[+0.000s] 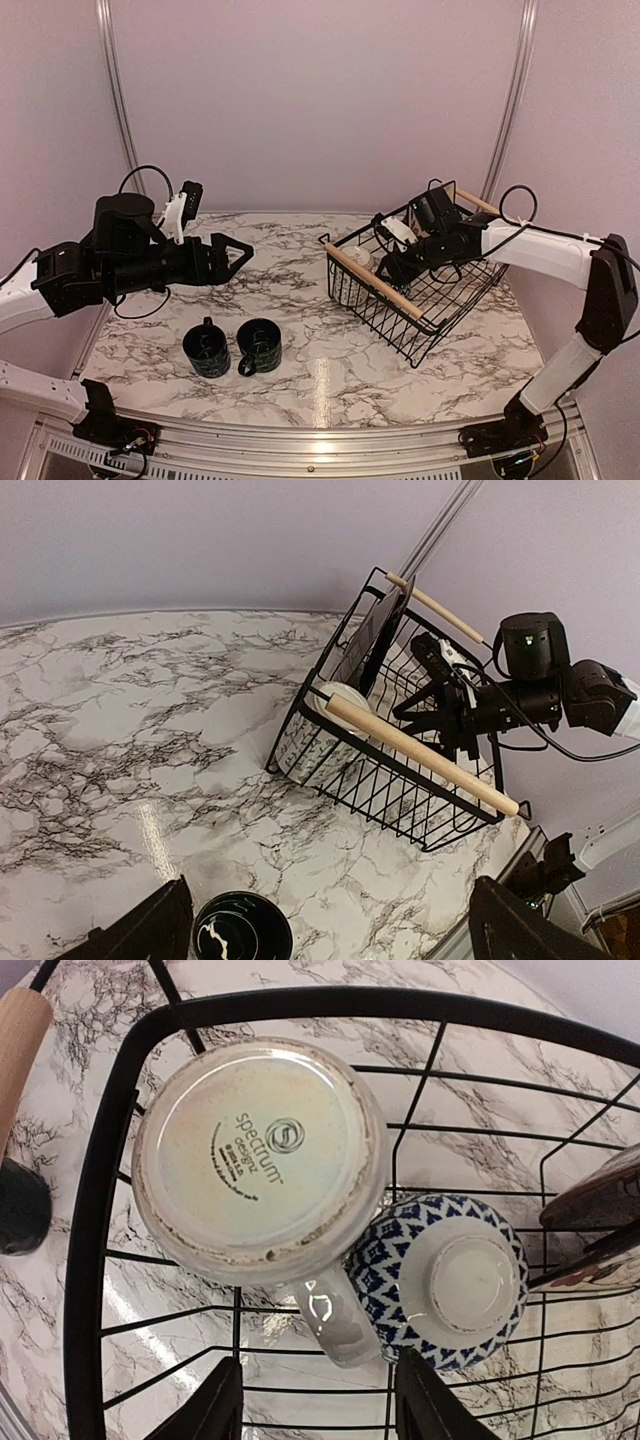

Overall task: Unload the mixed dishes from the dish rack
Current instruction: Grab the cup from the dish rack.

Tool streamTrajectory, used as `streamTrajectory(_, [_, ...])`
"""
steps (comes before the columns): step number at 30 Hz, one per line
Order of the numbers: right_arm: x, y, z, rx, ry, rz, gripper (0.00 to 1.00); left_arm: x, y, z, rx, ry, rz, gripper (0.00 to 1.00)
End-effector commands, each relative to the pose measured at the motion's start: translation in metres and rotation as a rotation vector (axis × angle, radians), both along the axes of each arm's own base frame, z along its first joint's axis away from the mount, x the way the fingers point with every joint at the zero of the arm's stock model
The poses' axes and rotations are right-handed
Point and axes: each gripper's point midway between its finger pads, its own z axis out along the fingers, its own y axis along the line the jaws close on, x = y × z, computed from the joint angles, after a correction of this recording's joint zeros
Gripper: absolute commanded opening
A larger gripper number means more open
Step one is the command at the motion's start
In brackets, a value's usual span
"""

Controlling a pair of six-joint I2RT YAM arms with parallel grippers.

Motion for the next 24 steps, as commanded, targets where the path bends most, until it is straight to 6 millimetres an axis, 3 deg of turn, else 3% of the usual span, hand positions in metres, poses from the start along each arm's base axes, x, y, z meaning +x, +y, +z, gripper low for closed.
streamTrajectory(1, [0.010, 0.011, -0.008, 0.017, -0.021, 0.048, 0.48, 0.005, -0.002, 0.011, 0.014, -0.024, 0.010, 0.99])
streamTrajectory(9, [0.016, 0.013, -0.027, -0.020, -0.019, 0.082, 0.47, 0.011, -0.005, 0.005, 0.042, -0.022, 0.019, 0.99])
streamTrajectory(24, [0.019, 0.026, -0.044, 0.007, -0.024, 0.146, 0.24, 0.017, -0.019, 0.000, 0.056, -0.012, -0.010, 0.99])
